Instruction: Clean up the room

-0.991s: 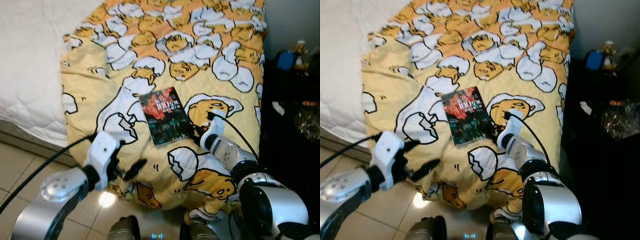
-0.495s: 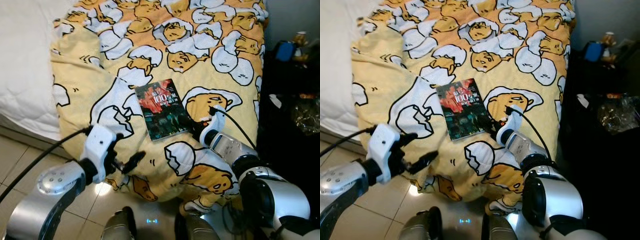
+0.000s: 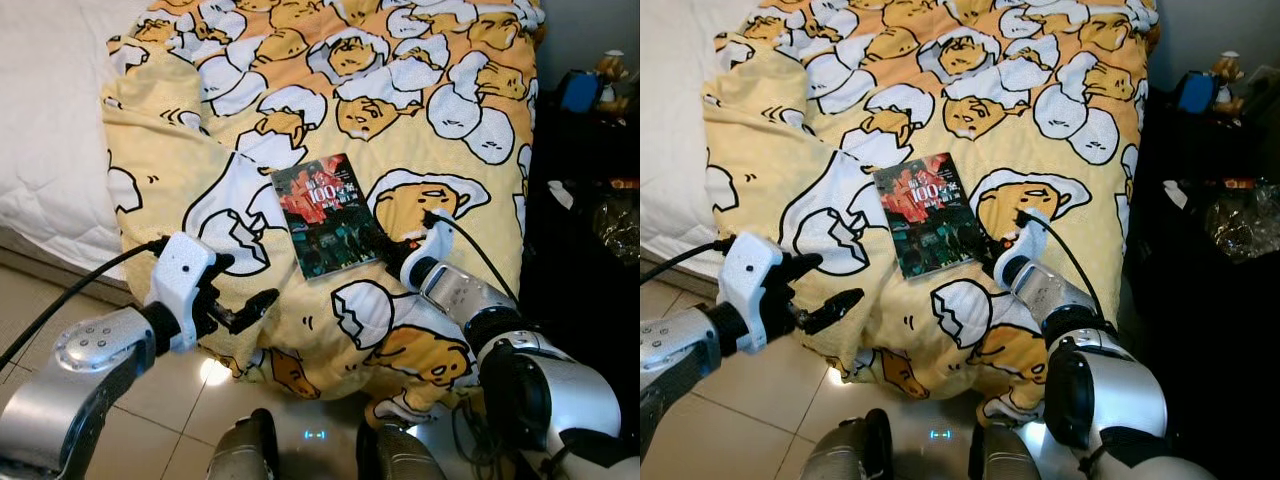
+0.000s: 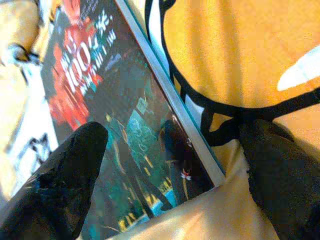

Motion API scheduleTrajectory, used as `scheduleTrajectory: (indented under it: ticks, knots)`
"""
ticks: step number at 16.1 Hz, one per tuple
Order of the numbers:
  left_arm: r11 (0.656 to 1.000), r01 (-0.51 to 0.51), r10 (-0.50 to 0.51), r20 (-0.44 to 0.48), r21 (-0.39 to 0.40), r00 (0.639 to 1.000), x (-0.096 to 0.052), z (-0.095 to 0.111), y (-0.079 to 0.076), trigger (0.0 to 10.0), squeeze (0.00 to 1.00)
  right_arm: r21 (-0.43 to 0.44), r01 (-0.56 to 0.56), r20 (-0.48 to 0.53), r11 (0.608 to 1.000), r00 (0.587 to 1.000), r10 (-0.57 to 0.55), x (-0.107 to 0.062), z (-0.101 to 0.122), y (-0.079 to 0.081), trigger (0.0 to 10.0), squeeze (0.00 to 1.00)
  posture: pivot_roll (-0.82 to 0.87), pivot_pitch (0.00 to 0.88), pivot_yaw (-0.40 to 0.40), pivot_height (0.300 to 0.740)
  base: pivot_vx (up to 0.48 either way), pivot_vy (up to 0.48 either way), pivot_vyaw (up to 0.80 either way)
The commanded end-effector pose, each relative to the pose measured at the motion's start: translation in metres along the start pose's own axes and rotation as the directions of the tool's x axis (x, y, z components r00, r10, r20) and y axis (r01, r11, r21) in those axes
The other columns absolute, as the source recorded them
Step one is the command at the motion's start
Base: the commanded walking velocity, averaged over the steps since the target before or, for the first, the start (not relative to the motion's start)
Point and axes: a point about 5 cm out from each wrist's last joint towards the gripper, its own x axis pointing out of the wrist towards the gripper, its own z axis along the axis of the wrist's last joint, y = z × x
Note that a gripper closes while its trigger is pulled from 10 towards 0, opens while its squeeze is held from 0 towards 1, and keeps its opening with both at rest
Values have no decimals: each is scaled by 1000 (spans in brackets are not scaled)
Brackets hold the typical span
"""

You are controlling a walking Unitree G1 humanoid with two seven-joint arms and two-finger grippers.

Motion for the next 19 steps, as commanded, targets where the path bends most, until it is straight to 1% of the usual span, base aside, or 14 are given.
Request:
scheduleTrajectory:
  ticks: [1,3,5,8,11,14,16,17,18,19]
  knots:
    - [1000,-4,4,-12,-9,1000,-2,-1,3,10000,0,92,-10,-102,996,995,19,1,-25,-2,10000,0,50,256,31,740,0,0,0]
    - [1000,-3,3,-10,-8,1000,-3,0,6,10000,0,87,-83,-111,993,990,92,0,-20,4,10000,0,38,258,37,740,0,0,0]
    - [1000,-4,4,-8,0,1000,0,0,10,10000,0,92,-150,-93,984,983,159,0,-9,10,10000,0,32,260,44,740,0,0,0]
    - [1000,-10,10,3,2,1000,2,1,10,10000,0,97,-172,-95,980,979,181,0,-8,12,10000,0,35,263,45,740,0,0,0]
    - [1000,9,-9,3,-7,1000,-1,0,6,10000,0,138,-254,-79,957,961,266,0,-4,21,10000,0,34,266,45,740,0,0,0]
    - [1000,15,-15,0,-9,1000,2,-2,5,10000,0,164,-325,-63,931,939,339,1,-2,30,10000,0,31,262,47,740,0,0,0]
    - [1000,18,-18,7,-12,1000,5,0,5,10000,0,145,-294,-88,945,947,308,2,-8,27,10000,0,27,251,50,740,0,0,0]
    - [1000,20,-20,9,-13,1000,7,-1,5,10000,0,105,-234,-114,967,963,245,3,-15,21,10000,0,26,250,54,740,0,0,0]
    - [1000,27,-27,6,-8,1000,9,-1,5,10000,0,40,-149,-139,988,978,154,4,-23,13,10000,0,23,248,59,740,0,0,0]
    - [999,34,-34,3,-2,999,10,-1,4,10000,0,-5,-88,-146,996,985,86,3,-29,7,10000,0,23,247,63,740,0,0,0]
